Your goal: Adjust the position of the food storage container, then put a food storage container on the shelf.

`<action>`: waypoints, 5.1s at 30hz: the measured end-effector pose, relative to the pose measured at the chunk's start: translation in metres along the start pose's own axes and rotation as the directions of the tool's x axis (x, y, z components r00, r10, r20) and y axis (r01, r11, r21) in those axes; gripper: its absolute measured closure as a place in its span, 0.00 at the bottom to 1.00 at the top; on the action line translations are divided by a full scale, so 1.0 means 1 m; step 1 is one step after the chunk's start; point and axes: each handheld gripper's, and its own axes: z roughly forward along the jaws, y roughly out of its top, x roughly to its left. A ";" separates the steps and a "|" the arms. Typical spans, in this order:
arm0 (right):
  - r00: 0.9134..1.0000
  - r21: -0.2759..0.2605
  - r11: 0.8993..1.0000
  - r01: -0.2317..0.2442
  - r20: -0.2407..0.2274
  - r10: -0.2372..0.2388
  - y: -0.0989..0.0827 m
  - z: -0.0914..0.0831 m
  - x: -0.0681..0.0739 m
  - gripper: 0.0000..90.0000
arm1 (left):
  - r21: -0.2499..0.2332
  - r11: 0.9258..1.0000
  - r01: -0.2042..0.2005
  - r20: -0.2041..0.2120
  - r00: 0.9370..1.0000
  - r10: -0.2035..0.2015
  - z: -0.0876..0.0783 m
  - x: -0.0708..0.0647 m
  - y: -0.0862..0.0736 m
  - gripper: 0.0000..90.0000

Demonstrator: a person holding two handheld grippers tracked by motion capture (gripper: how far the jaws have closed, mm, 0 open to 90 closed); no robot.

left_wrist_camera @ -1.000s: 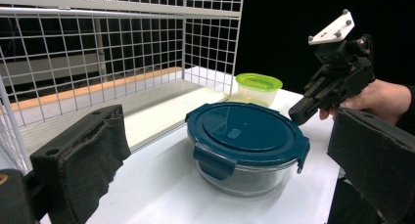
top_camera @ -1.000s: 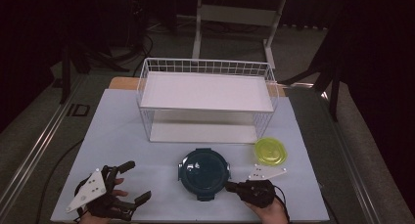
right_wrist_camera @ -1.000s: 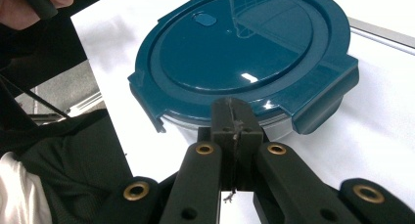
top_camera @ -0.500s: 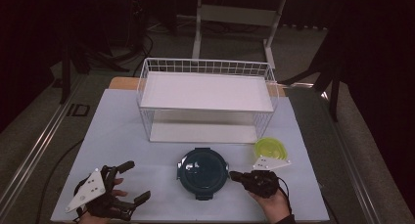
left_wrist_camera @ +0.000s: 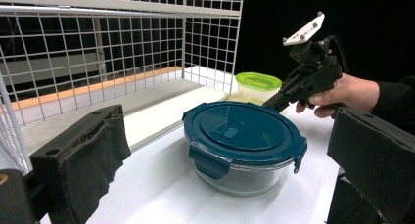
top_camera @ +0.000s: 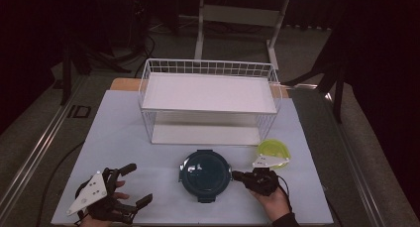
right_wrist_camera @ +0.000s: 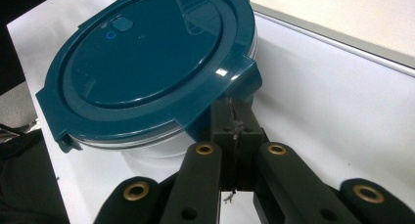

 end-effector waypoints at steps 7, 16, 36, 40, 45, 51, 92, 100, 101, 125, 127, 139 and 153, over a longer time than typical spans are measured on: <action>1.000 0.000 1.000 -0.002 -0.014 0.002 0.004 0.007 0.003 1.00 | 0.004 1.000 -0.006 0.003 1.000 0.005 0.000 -0.001 0.000 0.01; 0.999 0.006 1.000 0.007 -0.041 -0.007 0.011 0.020 0.010 1.00 | 0.007 1.000 -0.004 0.008 1.000 0.003 0.000 -0.001 0.000 0.01; 0.999 -0.077 0.996 0.053 0.011 -0.052 0.019 0.008 0.022 0.76 | 0.057 0.998 -0.007 -0.050 0.999 0.009 0.004 -0.001 0.000 0.01; 0.997 -0.107 0.991 0.078 0.021 -0.076 0.021 0.003 0.027 0.53 | 0.061 0.998 -0.006 -0.086 0.996 0.012 0.005 -0.002 0.006 0.02; 0.995 -0.137 0.985 0.100 0.008 -0.100 0.027 -0.003 0.034 0.18 | 0.134 0.988 0.071 -0.054 0.996 -0.064 0.012 0.002 0.013 0.02; 0.995 -0.186 0.977 0.102 0.041 -0.096 0.031 -0.010 0.039 0.17 | 0.228 0.964 0.134 -0.003 0.991 -0.137 0.030 0.010 0.021 0.00; 0.992 -0.065 0.990 -0.122 -0.023 0.120 0.037 0.004 0.028 0.15 | 0.462 0.526 0.714 -0.166 0.652 -0.739 0.091 0.063 -0.030 0.28; 0.992 -0.064 0.990 -0.128 -0.018 0.127 0.036 0.005 0.028 0.16 | 0.473 0.453 0.755 -0.149 0.576 -0.804 0.091 0.064 -0.035 0.50; 0.992 -0.062 0.990 -0.128 -0.019 0.127 0.036 0.005 0.028 0.16 | 0.468 0.448 0.762 -0.145 0.566 -0.812 0.091 0.064 -0.035 0.53; 0.943 0.008 0.948 -0.319 -0.100 0.318 0.024 0.015 0.017 0.26 | 0.505 0.469 0.725 -0.118 0.596 -0.794 0.092 0.060 -0.029 0.59; 0.931 0.025 0.938 -0.346 -0.118 0.346 0.022 0.017 0.016 0.28 | 0.504 0.491 0.711 -0.104 0.614 -0.782 0.091 0.058 -0.028 0.59; 0.888 0.099 0.900 -0.425 -0.146 0.436 0.015 0.025 0.008 0.44 | 0.512 0.566 0.646 -0.044 0.678 -0.734 0.088 0.052 -0.025 0.60; 0.846 0.142 0.876 -0.462 -0.225 0.483 0.014 0.027 0.007 0.58 | 0.515 0.571 0.639 -0.038 0.683 -0.730 0.086 0.050 -0.025 0.61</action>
